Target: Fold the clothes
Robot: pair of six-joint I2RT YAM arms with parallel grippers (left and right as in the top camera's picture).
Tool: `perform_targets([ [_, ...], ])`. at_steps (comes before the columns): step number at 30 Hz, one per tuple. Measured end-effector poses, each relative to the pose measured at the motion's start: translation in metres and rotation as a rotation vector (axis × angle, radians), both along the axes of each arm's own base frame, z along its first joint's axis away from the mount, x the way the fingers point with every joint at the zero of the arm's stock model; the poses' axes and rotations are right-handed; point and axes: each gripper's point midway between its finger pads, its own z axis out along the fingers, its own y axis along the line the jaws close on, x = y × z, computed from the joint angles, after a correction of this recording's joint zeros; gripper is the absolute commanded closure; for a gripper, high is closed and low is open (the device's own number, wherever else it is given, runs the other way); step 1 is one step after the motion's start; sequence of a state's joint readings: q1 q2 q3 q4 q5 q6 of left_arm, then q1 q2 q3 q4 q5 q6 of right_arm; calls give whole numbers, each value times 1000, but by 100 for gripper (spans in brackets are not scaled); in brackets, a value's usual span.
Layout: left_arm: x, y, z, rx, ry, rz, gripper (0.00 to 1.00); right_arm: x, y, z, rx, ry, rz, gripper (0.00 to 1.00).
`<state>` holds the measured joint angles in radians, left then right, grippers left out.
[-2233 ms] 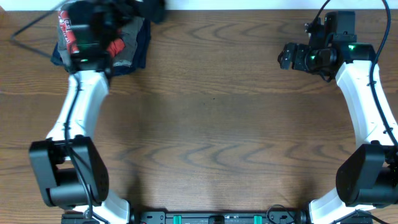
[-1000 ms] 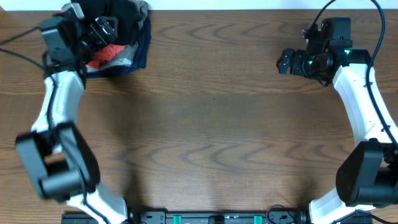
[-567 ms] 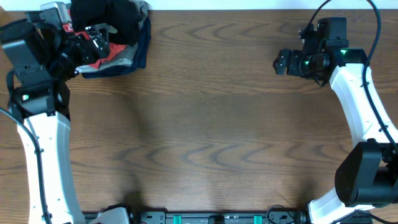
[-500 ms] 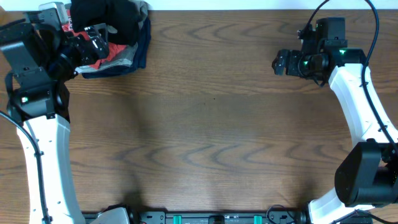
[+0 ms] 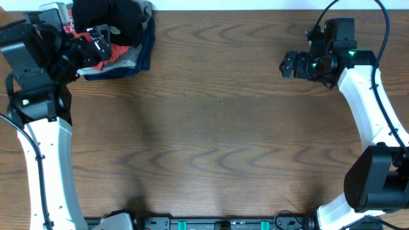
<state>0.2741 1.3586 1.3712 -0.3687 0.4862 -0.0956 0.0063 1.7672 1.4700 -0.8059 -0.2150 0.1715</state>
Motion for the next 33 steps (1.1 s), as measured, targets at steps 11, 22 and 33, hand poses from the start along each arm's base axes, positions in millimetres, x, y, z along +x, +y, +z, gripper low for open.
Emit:
perform_targets([
  [11, 0, 0, 0, 0, 1, 0, 2, 46, 5, 33, -24, -243, 3, 1],
  [22, 0, 1, 0, 2, 1, 3, 2, -18, 31, 137, -109, -705, 28, 1],
  [33, 0, 1, 0, 5, 1, 2, 2, -123, -8, 89, -151, -800, -28, 1],
])
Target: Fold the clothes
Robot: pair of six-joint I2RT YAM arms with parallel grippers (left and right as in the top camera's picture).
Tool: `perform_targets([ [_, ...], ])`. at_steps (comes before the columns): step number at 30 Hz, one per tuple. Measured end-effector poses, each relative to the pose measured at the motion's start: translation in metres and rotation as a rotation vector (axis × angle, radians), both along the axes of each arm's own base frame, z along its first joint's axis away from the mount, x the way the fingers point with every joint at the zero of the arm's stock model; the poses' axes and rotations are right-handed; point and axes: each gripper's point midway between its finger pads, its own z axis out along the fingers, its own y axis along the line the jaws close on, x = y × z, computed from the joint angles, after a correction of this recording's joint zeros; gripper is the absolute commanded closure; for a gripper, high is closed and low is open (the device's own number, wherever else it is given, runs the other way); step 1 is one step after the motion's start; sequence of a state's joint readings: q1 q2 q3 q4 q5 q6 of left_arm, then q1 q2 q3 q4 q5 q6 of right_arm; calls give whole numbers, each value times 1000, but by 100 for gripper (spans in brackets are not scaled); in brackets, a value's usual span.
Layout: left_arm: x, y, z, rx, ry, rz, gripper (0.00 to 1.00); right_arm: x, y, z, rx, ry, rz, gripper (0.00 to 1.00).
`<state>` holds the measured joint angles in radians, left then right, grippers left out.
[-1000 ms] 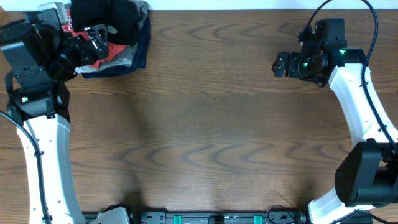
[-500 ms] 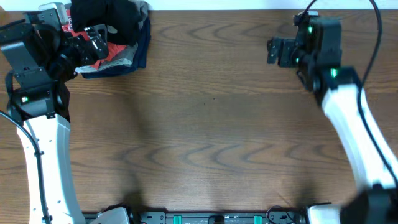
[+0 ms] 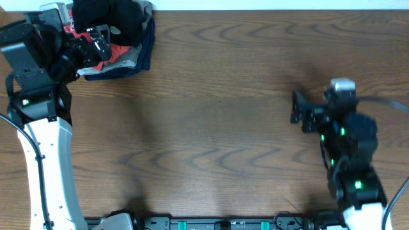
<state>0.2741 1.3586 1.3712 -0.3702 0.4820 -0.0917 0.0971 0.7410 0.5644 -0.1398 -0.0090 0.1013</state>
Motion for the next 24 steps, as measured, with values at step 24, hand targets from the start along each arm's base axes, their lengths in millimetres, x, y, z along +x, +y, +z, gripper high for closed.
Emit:
perform_targets([
  [24, 0, 0, 0, 0, 0, 0, 2, -62, -10, -83, 15, -184, -10, 1],
])
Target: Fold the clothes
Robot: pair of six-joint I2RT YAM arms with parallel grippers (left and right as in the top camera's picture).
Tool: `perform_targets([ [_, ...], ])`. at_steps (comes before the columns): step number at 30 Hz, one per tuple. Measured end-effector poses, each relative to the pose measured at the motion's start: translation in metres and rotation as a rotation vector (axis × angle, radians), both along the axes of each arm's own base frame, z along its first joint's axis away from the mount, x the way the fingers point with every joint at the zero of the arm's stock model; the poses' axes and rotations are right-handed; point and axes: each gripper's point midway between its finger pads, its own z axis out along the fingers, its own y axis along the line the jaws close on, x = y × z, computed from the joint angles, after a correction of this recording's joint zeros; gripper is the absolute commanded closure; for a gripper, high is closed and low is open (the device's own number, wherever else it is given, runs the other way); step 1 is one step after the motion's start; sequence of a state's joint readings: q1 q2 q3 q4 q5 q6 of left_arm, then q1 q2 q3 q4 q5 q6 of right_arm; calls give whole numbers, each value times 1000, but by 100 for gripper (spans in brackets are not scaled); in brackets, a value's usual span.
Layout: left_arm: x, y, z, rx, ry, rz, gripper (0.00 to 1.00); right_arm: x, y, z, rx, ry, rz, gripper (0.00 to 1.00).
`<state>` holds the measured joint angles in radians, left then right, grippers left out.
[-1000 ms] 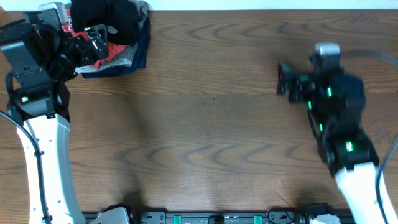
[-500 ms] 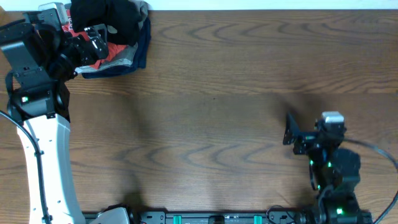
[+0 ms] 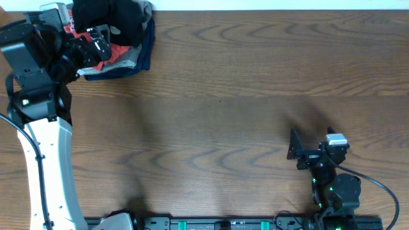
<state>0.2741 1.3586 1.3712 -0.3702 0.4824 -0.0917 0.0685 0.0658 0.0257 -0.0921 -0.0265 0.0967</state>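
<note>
A pile of clothes [image 3: 121,38] lies at the table's far left corner, with a black garment on top and red, grey and navy cloth under it. My left gripper [image 3: 100,39] sits at the pile's left edge over the red cloth, its fingers apart, and no cloth can be seen between them. My right gripper [image 3: 293,145] hangs low near the table's front right, far from the pile. It is open and holds nothing.
The brown wooden table [image 3: 217,108] stretches between the two arms. The right arm's base [image 3: 335,191] stands at the front edge. A white wall strip runs along the table's far edge.
The right arm has drawn back further toward the front edge, from mid-right of the table to the front right near its base. The left arm and the pile have not moved.
The right gripper was first at the far right of the table, level with the pile. It then stood at mid-right, and now it is low at the front right. Throughout, the left gripper stayed at the pile's left edge and the pile kept its shape.
</note>
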Motion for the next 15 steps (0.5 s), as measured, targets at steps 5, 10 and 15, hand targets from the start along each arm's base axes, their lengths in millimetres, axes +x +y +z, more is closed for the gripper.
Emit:
perform_targets([
  [5, 0, 0, 0, 0, 0, 0, 2, -1, 0, 9, 0, -51, 0, 1],
  [10, 0, 0, 0, 0, 0, 0, 2, -1, 0, 10, -3, -56, 0, 1],
  [15, 0, 0, 0, 1, 0, 0, 2, -1, 0, 10, -3, -57, 0, 1],
])
